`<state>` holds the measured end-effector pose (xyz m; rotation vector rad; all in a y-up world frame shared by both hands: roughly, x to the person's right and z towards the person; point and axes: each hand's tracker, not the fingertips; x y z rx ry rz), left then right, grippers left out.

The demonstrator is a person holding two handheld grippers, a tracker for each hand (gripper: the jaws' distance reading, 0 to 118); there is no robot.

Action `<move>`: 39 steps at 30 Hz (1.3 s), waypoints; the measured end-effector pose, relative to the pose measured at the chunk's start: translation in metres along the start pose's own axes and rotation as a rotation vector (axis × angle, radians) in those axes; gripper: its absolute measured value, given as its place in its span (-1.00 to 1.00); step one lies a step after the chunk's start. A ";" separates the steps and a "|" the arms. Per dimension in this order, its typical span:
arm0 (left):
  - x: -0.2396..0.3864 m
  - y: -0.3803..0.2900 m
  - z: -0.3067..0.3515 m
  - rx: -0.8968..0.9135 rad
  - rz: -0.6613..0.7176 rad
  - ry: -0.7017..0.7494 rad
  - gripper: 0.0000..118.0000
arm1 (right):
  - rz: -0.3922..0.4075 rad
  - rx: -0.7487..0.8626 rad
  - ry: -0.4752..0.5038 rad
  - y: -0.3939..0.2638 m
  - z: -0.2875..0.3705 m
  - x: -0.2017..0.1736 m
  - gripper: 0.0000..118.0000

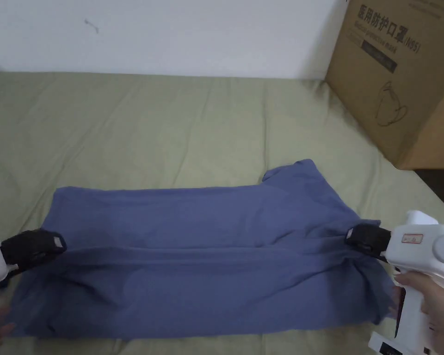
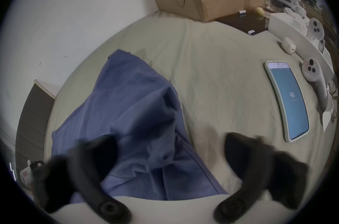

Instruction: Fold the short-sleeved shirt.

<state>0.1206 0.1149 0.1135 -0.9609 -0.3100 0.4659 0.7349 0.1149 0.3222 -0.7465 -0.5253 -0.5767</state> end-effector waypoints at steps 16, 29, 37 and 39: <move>0.041 -0.141 0.227 0.585 -0.492 0.033 -1.00 | 0.430 0.585 0.247 -0.113 0.242 -0.043 -1.00; 0.024 -0.017 0.074 -0.121 -0.357 0.190 -0.71 | 0.468 0.464 0.319 -0.107 0.246 -0.051 -1.00; -0.001 -0.039 0.009 -0.227 -0.330 0.322 0.90 | 0.487 0.382 0.314 -0.110 0.222 -0.059 -1.00; -0.010 -0.048 0.003 -0.257 -0.338 0.317 0.86 | 0.500 0.369 0.304 -0.112 0.216 -0.061 -1.00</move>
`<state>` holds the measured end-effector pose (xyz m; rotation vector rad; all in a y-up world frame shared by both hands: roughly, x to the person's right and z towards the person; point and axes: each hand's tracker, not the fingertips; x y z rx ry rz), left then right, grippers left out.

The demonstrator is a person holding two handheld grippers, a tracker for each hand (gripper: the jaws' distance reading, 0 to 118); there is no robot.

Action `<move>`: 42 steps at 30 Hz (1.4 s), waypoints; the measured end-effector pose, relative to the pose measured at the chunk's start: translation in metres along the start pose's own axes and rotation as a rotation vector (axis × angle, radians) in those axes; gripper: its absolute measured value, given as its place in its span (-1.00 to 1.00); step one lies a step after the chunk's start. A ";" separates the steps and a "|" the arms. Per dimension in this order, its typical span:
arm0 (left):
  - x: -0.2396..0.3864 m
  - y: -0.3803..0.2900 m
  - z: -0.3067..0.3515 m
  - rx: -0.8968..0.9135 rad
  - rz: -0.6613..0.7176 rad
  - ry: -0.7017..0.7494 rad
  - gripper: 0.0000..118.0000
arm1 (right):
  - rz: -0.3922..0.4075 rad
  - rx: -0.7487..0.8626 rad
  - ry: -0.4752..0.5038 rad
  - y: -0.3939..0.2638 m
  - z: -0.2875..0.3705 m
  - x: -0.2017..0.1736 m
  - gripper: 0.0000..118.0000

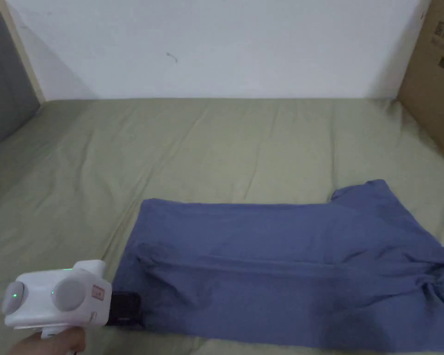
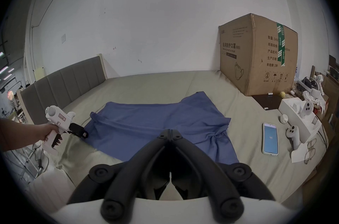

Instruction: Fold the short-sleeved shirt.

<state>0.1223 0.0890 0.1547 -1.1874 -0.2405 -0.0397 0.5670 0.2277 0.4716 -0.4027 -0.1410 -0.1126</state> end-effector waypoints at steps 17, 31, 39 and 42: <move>0.022 0.011 0.060 0.181 -0.148 -0.025 -0.99 | -0.427 -0.349 0.009 0.000 -0.078 0.141 -0.36; 0.005 0.014 0.031 0.091 -0.070 -0.044 -0.99 | -0.292 -0.730 -0.293 -0.048 -0.160 0.178 -0.29; 0.010 0.008 0.051 0.094 -0.061 -0.055 -0.99 | -0.161 -0.667 -0.212 -0.022 -0.124 0.160 -0.95; -0.002 0.009 0.073 0.117 -0.007 -0.120 -0.99 | -0.275 -0.634 -0.177 -0.007 -0.096 0.178 -0.95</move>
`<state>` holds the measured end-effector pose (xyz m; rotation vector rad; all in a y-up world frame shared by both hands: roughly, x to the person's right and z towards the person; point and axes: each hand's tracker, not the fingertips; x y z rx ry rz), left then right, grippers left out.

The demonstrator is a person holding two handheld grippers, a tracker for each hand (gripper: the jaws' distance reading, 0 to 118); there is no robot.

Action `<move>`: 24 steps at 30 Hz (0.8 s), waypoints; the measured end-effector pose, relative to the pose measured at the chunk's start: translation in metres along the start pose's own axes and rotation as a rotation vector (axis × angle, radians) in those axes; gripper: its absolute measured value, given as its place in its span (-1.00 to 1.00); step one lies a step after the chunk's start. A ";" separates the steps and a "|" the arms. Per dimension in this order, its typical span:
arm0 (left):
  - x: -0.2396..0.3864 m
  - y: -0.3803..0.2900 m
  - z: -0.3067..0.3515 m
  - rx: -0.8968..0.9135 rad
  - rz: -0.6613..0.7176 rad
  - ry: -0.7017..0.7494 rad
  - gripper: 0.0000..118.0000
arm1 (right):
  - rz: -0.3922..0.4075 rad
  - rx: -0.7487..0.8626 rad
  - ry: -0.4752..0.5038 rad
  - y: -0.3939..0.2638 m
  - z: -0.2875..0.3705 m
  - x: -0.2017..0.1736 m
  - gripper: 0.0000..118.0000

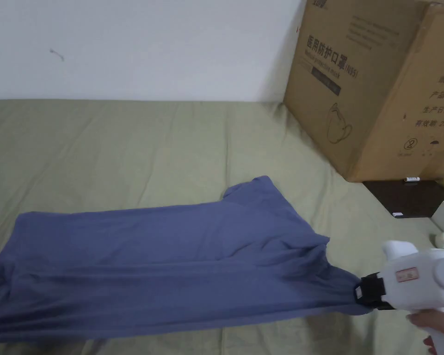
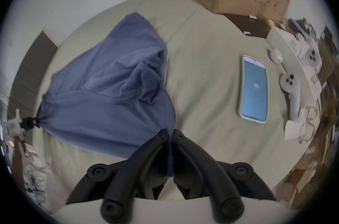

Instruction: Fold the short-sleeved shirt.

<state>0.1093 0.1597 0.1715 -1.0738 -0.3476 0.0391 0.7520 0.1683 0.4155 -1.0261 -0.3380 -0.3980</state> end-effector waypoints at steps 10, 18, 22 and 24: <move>-0.003 -0.088 0.086 -0.079 -0.052 -0.048 -0.99 | -0.073 -0.017 0.097 -0.090 0.084 0.015 -0.94; -0.020 -0.141 0.060 -0.097 0.020 -0.004 -0.26 | -0.134 -0.063 0.024 -0.133 0.036 0.019 -0.58; -0.013 -0.140 0.076 -0.019 -0.055 0.101 0.99 | -0.045 0.051 -0.052 -0.125 0.051 0.005 1.00; -0.006 -0.137 0.098 0.087 -0.027 0.037 0.99 | -0.015 0.175 0.007 -0.120 0.073 -0.011 0.88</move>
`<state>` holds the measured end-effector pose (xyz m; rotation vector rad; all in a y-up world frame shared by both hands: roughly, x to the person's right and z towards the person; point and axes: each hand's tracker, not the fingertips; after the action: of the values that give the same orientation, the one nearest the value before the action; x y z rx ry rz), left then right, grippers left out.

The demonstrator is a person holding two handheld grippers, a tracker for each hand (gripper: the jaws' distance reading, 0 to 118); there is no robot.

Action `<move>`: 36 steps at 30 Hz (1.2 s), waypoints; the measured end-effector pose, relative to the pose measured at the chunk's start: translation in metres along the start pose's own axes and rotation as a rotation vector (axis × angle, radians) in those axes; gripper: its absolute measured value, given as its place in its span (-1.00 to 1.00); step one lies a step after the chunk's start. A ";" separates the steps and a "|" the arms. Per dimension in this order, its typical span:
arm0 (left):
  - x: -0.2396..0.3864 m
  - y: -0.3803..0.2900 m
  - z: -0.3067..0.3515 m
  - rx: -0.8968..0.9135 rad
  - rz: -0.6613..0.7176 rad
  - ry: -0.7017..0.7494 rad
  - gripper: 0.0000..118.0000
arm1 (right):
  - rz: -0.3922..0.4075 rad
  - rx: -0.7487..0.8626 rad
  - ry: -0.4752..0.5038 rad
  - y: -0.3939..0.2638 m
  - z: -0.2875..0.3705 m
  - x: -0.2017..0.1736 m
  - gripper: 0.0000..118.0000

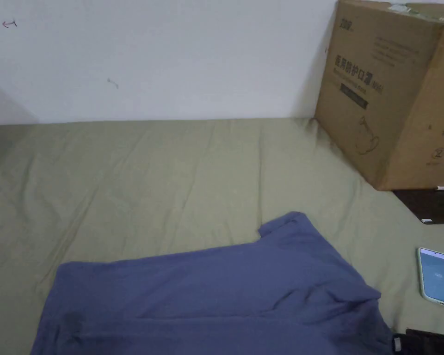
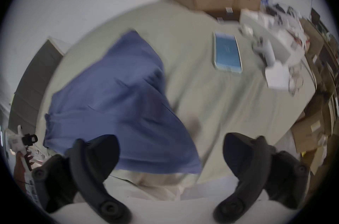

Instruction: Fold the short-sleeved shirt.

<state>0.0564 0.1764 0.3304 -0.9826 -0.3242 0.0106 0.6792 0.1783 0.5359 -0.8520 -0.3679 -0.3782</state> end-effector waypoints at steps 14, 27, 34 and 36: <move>0.071 -0.008 0.075 0.587 0.019 -0.267 -1.00 | 0.215 0.646 0.188 -0.011 0.079 -0.146 -1.00; 0.010 0.185 -0.040 -0.010 0.026 -0.177 -0.97 | 0.184 0.542 0.261 0.019 0.044 -0.163 -1.00; -0.026 0.204 -0.157 -0.098 0.057 -0.103 1.00 | 0.179 0.411 0.250 0.020 0.005 -0.168 -1.00; -0.031 0.203 -0.183 -0.118 0.128 -0.107 0.97 | 0.179 0.381 0.247 0.018 -0.003 -0.169 -1.00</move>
<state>0.1050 0.1364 0.0626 -1.1205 -0.3631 0.1624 0.5412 0.2161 0.4448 -0.4537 -0.1257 -0.2325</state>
